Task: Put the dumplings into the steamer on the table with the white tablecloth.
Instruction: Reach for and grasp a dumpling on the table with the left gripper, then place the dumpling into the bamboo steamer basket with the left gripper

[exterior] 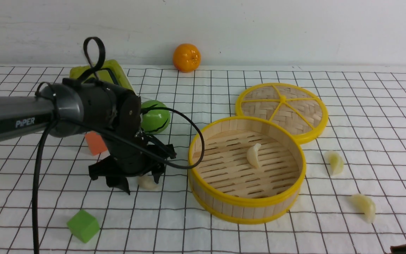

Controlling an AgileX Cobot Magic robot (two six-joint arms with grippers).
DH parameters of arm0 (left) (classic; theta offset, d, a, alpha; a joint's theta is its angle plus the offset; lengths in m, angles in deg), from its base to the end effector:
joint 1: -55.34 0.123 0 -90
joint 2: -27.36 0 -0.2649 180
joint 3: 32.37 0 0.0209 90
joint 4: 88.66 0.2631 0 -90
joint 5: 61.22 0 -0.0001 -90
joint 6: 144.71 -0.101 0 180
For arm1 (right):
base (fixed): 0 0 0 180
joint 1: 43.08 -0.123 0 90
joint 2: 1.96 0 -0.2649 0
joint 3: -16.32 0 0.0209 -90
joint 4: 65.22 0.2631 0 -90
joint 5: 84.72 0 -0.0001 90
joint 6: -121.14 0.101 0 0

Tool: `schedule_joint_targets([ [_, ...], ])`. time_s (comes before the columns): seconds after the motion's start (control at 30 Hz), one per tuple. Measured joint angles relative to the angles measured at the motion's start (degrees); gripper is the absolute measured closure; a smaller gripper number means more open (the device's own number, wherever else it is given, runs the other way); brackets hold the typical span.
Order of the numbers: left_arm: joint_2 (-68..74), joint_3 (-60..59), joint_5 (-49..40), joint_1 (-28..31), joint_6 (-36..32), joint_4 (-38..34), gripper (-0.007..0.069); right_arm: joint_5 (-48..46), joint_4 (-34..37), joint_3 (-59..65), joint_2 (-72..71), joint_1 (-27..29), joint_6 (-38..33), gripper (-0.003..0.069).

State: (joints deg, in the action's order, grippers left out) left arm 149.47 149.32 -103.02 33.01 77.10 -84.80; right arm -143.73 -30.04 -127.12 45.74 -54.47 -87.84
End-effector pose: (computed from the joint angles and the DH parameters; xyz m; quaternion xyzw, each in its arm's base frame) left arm 0.3801 -0.1512 0.1361 -0.1460 0.9768 -0.0599 0.1447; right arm 0.1275 0.0766 0.3008 -0.2502 0.8719 0.2455 0.3419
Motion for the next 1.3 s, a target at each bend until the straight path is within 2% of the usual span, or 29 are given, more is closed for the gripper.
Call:
schedule_joint_targets([
  [0.1, 0.55, 0.0, 0.1, 0.0, -0.24, 0.0, 0.0207, 0.0, -0.16, 0.0, 0.0, 0.0, 0.0, 0.0592],
  [0.23, 0.5, 0.85, -0.47, 0.0, -2.18, 0.0, 0.0426, 0.0, -0.45, 0.0, 0.0, 0.0, 0.0, 0.0587],
  [0.27, 0.5, 0.85, -0.48, 0.0, -2.32, -0.06, 0.0426, 0.0, -0.45, 0.0, 0.0, 0.0, 0.0, 0.0587],
  [0.3, 0.15, 1.93, -1.33, 0.0, -3.83, -0.29, 0.0473, 0.0, -0.52, 0.0, 0.0, 0.0, 0.0, 0.0586],
  [0.47, -2.19, 8.18, -6.15, -0.12, -12.8, -4.4, 0.0461, 0.05, -0.66, 0.0, 0.0, 0.0, 0.0, 0.0585],
  [0.53, -3.32, 14.33, -10.29, -1.6, -18.37, -6.79, 0.0462, 0.42, -0.66, 0.0, 0.0, 0.0, 0.0, 0.0585],
  [0.57, -3.36, 14.86, -10.64, -1.98, -18.68, -6.95, 0.0462, 0.54, -0.66, 0.0, 0.0, 0.0, 0.0, 0.0585],
  [0.67, -3.1, 23.44, -14.98, -6.9, -22.98, -7.96, 0.0462, 1.36, -0.66, 0.0, 0.0, 0.0, 0.0, 0.0585],
  [0.83, 0.36, 29.23, -14.29, -12.08, -24.91, -8.03, 0.0462, 1.36, -0.66, 0.0, 0.0, 0.0, 0.0, 0.058],
  [0.93, 3.55, 29.96, -12.33, -13.2, -25.03, -7.96, 0.0462, 1.26, -0.66, 0.0, 0.0, 0.0, 0.0, 0.0577],
  [1.3, 13.16, 29.96, -2.82, -13.58, -21.18, -5.32, 0.0462, 1.27, -0.66, 0.0, 0.0, 0.0, 0.0, 0.0569],
])
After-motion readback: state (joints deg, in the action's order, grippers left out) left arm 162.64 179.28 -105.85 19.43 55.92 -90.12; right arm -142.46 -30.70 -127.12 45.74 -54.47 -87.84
